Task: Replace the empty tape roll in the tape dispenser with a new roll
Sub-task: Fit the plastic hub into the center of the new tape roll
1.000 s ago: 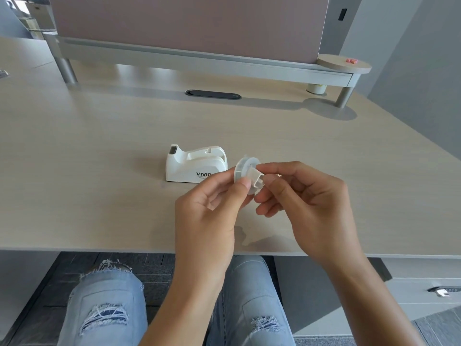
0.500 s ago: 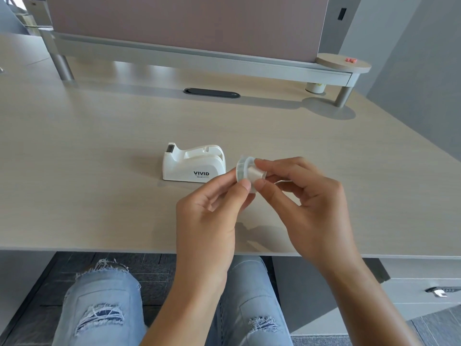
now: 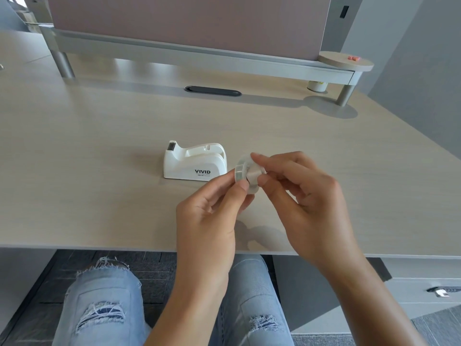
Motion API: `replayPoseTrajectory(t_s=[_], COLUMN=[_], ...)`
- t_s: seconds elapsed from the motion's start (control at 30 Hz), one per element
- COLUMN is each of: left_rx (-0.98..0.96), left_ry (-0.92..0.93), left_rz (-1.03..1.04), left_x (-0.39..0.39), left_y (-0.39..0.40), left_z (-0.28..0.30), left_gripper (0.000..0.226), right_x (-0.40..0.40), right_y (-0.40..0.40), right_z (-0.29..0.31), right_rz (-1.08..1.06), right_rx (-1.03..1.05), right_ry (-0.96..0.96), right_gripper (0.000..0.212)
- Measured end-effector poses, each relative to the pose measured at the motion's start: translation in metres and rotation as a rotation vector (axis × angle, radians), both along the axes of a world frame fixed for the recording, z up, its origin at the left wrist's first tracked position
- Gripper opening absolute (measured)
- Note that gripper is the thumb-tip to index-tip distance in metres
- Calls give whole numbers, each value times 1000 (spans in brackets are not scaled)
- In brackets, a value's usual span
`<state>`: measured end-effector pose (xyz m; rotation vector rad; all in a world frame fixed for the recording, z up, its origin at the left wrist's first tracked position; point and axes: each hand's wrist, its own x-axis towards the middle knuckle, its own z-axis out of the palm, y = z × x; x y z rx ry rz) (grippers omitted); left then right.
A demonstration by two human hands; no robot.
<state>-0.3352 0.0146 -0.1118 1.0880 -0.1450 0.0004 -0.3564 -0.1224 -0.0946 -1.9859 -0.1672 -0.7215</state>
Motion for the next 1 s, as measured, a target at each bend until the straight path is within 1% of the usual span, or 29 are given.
replayPoseTrajectory(t_s=[0.07, 0.1, 0.23, 0.33, 0.4, 0.6, 0.83, 1.0], left_rx=[-2, -2, -5, -8, 2, 35, 80, 121], left_ry=[-2, -5, -9, 5, 7, 19, 19, 46], left_rz=[-2, -5, -10, 5, 8, 31, 58, 68], left_x=[-1, -1, -2, -2, -4, -5, -4, -5], left_y=[1, 2, 4, 4, 4, 6, 11, 15], left_z=[0, 1, 3, 4, 4, 6, 9, 10], left_gripper=[22, 22, 19, 19, 19, 20, 19, 23], right_x=[-1, -1, -1, 0, -1, 0, 3, 6], right_y=[0, 0, 1, 1, -1, -2, -1, -3], right_z=[1, 2, 4, 3, 2, 2, 1, -5], right_rz=[-13, -27, -68, -107, -121, -131, -94, -43], right_rx=[71, 73, -51, -212, -276, -357, -432, -457], right_ry=[2, -6, -65, -131, -164, -211, -287, -310], right_gripper=[30, 26, 17, 19, 21, 22, 22, 23])
